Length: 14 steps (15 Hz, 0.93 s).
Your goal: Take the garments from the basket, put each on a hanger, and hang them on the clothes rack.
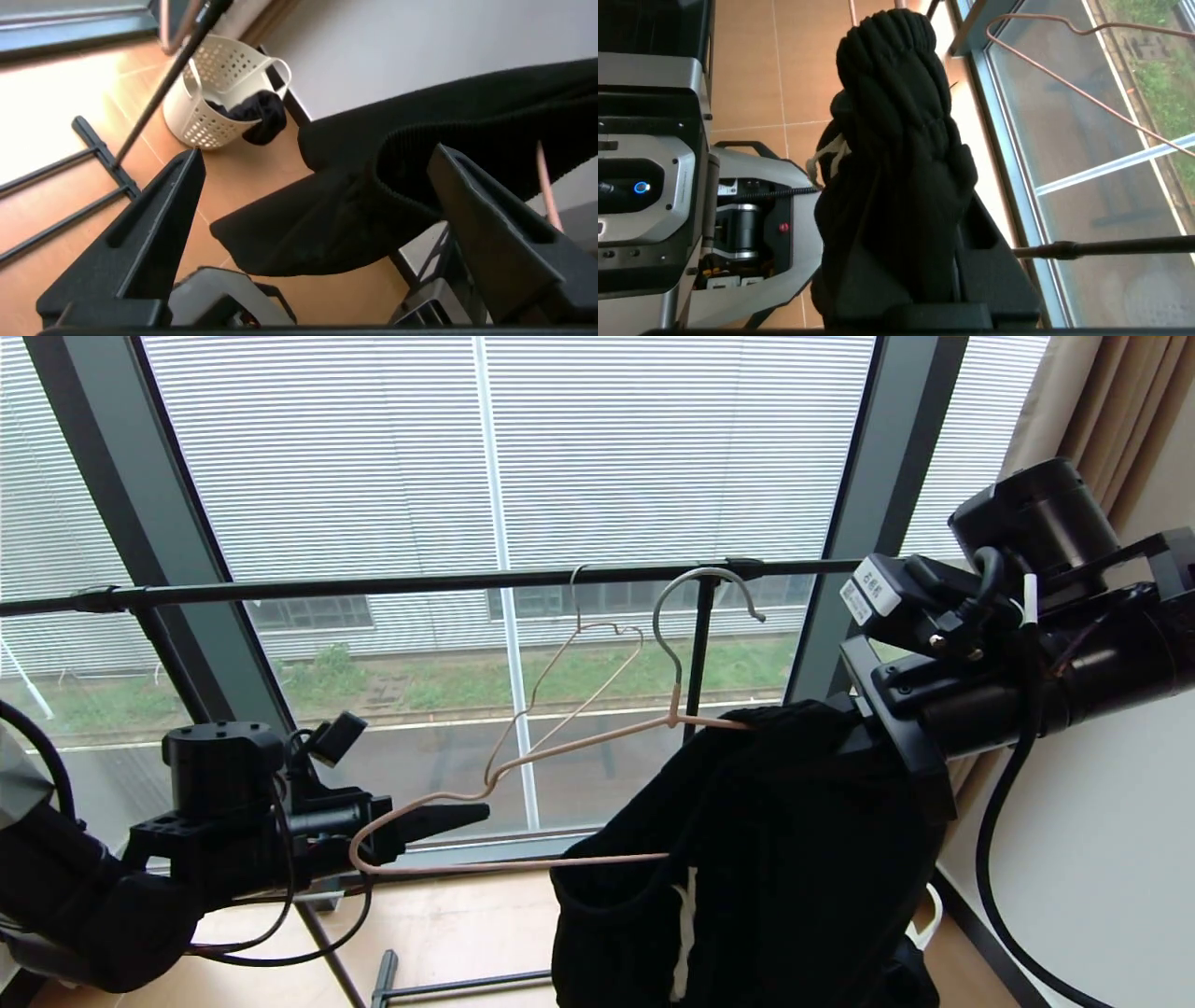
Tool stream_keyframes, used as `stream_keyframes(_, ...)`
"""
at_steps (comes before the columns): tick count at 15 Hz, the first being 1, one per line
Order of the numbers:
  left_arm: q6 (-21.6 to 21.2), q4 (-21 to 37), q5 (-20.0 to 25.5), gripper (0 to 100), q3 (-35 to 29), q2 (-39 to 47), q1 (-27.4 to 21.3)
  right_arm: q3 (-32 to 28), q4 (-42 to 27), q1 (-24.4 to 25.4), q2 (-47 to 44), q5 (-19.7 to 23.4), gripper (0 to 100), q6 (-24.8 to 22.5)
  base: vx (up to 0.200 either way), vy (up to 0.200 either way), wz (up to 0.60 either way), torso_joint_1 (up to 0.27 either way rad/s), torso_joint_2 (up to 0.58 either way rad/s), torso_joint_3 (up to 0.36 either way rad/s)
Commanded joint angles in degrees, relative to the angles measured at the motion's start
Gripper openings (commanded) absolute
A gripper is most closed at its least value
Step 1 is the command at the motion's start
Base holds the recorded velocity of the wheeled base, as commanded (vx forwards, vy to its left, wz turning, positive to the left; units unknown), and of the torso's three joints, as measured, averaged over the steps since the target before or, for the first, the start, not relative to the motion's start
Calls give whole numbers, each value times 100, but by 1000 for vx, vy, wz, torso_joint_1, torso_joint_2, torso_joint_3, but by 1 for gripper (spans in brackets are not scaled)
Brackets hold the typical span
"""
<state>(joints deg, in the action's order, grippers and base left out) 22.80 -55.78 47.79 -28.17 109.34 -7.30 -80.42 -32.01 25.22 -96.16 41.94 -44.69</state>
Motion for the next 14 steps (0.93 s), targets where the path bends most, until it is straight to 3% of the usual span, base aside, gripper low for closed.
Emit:
stream_keyframes(1,6,-3,-6,100,-4,211,-254,-9,2,71,53,-1,0,-5,0,0,0,0,0,0)
stream_keyframes(6,-30,-11,-15,100,181,202,-615,-26,2,114,18,8,0,-207,0,0,0,0,0,0)
stream_keyframes(14,6,-468,-15,100,383,351,-1098,0,204,255,-17,421,0,-154,0,0,0,0,0,0)
